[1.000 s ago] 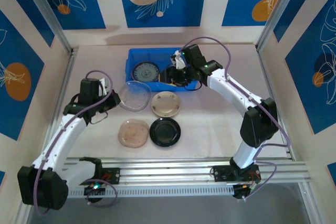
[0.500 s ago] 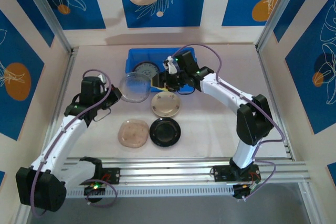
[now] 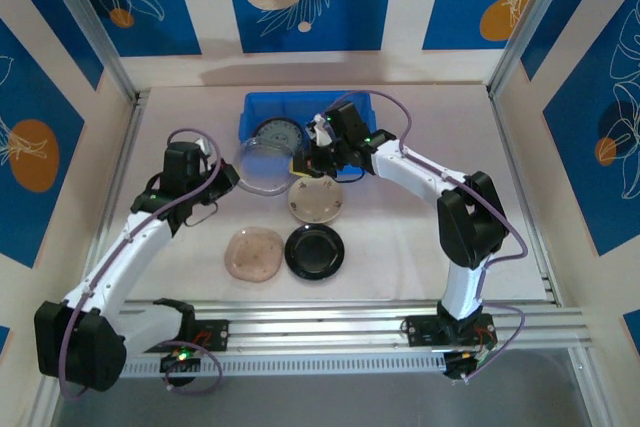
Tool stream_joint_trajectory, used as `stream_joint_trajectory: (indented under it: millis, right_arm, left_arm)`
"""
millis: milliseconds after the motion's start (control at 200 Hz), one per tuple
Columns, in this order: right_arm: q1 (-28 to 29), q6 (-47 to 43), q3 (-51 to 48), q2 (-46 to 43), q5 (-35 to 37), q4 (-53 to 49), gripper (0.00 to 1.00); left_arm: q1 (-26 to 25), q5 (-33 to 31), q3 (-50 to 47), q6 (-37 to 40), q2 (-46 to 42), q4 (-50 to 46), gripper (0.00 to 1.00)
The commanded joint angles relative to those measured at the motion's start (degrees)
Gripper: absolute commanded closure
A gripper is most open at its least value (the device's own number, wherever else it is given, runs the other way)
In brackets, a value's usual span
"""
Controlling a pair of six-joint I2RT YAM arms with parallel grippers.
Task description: Place the plates into the plastic bin on the countertop
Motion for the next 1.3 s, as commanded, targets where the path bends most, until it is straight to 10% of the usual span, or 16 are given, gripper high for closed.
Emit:
stream_joint_trajectory:
  millis: [0, 160, 370, 545, 780, 1296]
  right_arm:
    - [-0.1, -1.4, 2.5, 0.0, -2.2, -2.5, 1.0]
    - [-0.2, -2.9, 1.9, -1.0, -3.8, -2.7, 1.0]
    - [-0.6, -3.2, 1.8, -1.3, -2.8, -4.2, 1.0]
    - [-1.3, -3.0, 1.8, -1.7, -2.3, -4.0, 0.98]
    - [-5.3, -4.9, 2.6, -6.6, 5.1, -7.7, 0.43]
    - [-20.0, -5.3, -4.9, -21.5, 12.1, -9.1, 0.42]
  left_arm:
    - [-0.4, -0.9, 3.7, 3.1, 1.6, -1.5, 0.57]
    - [-0.4, -2.7, 7.7, 7.8, 4.6, -5.8, 0.55]
    - [-0.4, -1.1, 8.6, 8.2, 7.9, -4.5, 1.0]
    - [-0.4, 0.3, 8.4, 8.0, 9.3, -3.0, 1.0]
    - [-0.5, -1.9, 12.2, 8.5, 11.6, -3.2, 1.0]
    - [-6.4, -5.5, 30.6, 9.4, 31.3, 3.3, 1.0]
